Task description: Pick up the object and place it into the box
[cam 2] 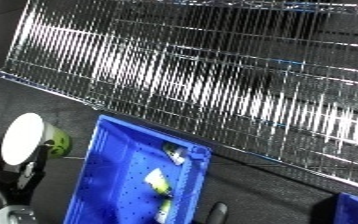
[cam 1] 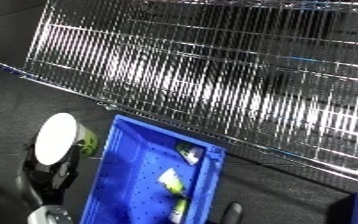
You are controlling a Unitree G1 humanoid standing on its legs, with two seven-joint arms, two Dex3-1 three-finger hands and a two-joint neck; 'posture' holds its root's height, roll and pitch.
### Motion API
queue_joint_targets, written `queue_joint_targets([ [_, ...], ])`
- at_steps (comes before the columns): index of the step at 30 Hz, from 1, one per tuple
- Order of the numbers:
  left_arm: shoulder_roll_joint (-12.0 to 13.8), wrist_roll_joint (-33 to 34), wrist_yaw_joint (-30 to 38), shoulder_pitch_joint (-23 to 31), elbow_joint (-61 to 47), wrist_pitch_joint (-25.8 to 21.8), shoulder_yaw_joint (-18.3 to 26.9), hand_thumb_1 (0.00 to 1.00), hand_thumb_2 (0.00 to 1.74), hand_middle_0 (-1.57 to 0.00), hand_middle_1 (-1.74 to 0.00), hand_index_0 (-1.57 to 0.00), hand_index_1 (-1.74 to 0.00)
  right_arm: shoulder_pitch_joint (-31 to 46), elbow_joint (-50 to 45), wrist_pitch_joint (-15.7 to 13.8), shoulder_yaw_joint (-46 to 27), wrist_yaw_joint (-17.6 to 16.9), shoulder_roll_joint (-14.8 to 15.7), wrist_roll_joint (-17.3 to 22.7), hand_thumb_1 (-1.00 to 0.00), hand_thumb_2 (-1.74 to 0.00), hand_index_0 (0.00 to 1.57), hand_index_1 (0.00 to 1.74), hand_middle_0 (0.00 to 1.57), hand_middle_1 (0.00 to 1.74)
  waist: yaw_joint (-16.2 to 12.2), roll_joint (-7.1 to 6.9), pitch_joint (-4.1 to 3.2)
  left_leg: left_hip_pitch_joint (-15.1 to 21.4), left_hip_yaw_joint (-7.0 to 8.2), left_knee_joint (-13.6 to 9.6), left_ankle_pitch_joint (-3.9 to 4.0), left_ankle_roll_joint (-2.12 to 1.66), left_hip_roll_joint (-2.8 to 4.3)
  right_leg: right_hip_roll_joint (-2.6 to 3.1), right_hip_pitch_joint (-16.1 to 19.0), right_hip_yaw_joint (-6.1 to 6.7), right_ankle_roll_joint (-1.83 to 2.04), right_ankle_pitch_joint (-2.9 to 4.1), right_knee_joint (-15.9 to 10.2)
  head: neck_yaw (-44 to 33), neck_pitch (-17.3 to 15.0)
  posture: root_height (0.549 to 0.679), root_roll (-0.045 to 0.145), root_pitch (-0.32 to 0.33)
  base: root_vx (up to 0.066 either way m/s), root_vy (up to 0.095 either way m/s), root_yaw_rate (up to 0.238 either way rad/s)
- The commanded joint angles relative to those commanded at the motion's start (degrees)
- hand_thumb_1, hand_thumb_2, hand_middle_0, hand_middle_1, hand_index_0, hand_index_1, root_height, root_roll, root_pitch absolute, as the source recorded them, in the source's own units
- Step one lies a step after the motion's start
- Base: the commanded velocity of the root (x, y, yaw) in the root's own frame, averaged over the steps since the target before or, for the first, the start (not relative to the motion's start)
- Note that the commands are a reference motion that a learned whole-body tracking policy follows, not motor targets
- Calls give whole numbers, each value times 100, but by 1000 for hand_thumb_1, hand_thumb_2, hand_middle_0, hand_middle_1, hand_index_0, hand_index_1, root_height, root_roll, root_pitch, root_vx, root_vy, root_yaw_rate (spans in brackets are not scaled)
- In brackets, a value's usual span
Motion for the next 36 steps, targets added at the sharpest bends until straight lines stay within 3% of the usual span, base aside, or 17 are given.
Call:
queue_joint_targets([
  [6, 140, -531, -668, -136, 1005, 500, 146, 500, 870, -785, -870, -785, -870, -31, 103, 18, 19, 99, -20, -71, 0, 0, 0, 0, 0, 0, -78, -93, 0, 20, 20, -86, 63, -22, 66, 38, 29, 21, -8, -5, -53, -197, -78, 631, 35, 99, -4, 8, 2],
  [16, 256, -781, -1102, -203, 1699, 1074, 178, 0, 0, 0, 0, 0, 0, 8, 187, 34, -12, 257, -56, -122, 0, 0, 0, 0, 0, 0, -150, -172, 0, 32, 41, -125, 81, -39, 113, 50, 53, 38, 3, 22, -130, -95, -110, 631, 33, 97, -2, 9, -17],
  [29, 165, -668, -1298, -227, 1810, 1387, 15, 0, 0, 0, 0, 0, 0, -43, 155, 135, -48, 209, -41, -149, 0, 0, 0, 0, 0, 0, -193, -128, 0, 92, 80, -130, 35, -27, 42, 17, 118, 59, 38, 109, -286, 431, -156, 634, 32, 93, 2, 0, -34],
  [36, -63, -295, -1719, -198, 1722, 1754, -304, 0, 0, 0, 0, 0, 0, -219, 118, 266, -70, 61, -92, -189, 0, 0, 0, 0, 0, 0, -269, -15, 0, 109, 182, -64, -23, -20, 39, 20, 105, 136, 83, 214, -346, 1622, -19, 635, 29, 90, -24, 6, -130],
])
